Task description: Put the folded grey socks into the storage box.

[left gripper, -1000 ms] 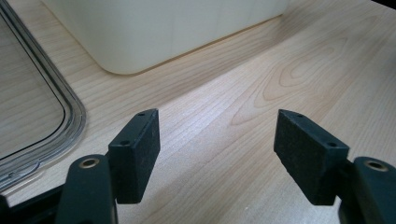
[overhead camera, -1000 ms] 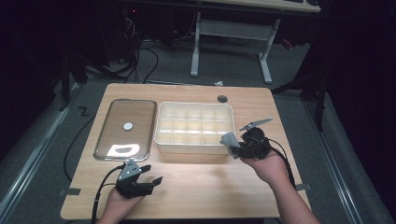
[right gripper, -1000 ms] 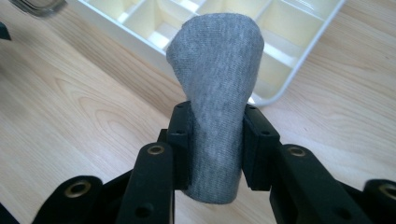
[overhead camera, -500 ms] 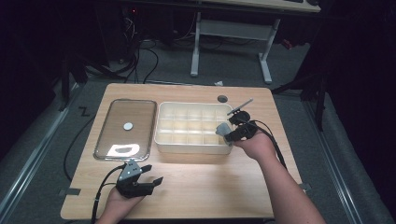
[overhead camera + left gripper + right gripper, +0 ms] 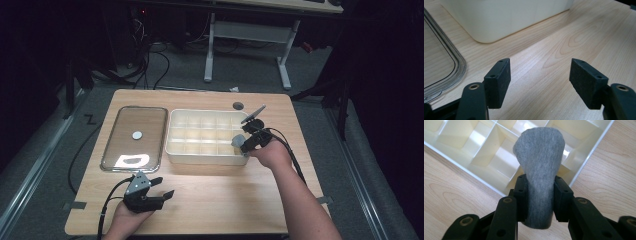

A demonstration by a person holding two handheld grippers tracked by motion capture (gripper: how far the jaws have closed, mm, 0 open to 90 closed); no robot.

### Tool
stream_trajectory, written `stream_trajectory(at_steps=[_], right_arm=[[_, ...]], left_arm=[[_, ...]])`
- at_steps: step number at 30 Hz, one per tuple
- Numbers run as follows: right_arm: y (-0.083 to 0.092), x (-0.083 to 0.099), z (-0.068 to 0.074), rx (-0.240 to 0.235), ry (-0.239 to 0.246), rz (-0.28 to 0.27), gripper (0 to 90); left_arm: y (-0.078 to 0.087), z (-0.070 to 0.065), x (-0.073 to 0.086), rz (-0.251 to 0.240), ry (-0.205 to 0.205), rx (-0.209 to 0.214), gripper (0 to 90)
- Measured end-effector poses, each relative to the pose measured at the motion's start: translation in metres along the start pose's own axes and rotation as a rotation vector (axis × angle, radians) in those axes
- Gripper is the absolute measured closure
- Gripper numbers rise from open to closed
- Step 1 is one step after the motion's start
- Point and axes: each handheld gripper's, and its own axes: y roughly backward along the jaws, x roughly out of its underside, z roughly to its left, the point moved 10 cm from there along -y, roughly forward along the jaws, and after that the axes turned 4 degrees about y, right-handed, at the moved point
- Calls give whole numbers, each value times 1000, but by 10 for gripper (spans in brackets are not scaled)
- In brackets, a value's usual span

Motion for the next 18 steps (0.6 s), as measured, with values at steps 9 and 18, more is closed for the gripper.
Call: stream_trajectory(at_steps=[9, 18], right_arm=[[-9, -5, 0, 1, 10, 47, 695], [-15, -5, -3, 24, 23, 120, 700]], left_arm=[[-1, 2, -1, -6, 1, -6, 365], [-2, 2, 0, 0, 0, -2, 368]])
